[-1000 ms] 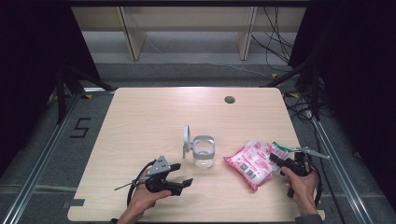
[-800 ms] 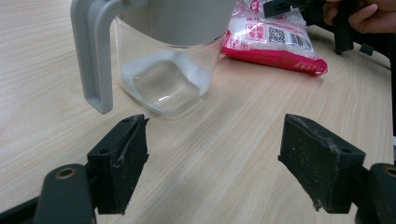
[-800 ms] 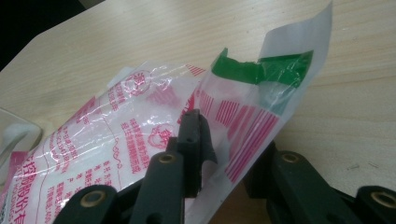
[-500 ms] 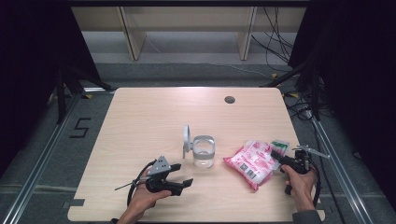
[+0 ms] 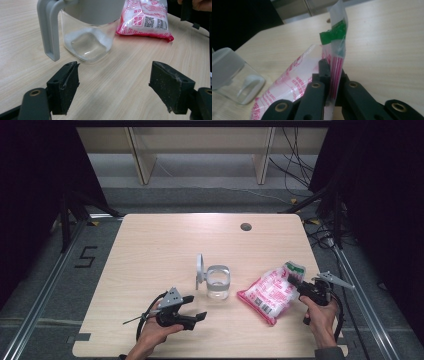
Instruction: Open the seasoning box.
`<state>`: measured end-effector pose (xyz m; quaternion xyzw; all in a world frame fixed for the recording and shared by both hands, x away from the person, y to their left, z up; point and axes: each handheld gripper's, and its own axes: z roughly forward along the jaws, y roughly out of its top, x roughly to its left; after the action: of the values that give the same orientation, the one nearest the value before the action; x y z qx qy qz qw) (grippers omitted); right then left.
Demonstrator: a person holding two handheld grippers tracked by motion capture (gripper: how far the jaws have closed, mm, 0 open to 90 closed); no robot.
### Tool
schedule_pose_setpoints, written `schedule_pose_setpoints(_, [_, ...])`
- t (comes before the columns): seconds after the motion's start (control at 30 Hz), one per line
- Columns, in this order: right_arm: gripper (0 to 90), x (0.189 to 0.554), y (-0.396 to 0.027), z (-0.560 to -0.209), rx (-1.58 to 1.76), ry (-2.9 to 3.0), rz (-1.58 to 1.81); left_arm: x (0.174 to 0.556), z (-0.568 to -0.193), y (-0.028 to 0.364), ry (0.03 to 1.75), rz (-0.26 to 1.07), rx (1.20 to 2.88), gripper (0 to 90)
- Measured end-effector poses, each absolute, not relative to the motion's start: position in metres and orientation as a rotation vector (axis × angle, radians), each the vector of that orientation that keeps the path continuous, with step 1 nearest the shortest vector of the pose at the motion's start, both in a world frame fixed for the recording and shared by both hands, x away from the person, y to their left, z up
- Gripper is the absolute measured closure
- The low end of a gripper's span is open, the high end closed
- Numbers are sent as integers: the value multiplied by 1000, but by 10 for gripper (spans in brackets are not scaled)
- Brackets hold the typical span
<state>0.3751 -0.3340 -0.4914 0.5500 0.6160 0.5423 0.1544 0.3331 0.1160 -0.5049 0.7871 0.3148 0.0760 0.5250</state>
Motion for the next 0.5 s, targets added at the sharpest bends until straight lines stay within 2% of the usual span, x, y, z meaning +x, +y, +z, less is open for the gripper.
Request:
schedule_pose_setpoints(0.33, [900,357,-312,-461,1434,1726,1636,332,-506,114,738,251,1950,224])
schedule_pose_setpoints(0.5, [900,351,-292,-445,1302,1783,1693,331,-507,111,714,230,1947,228])
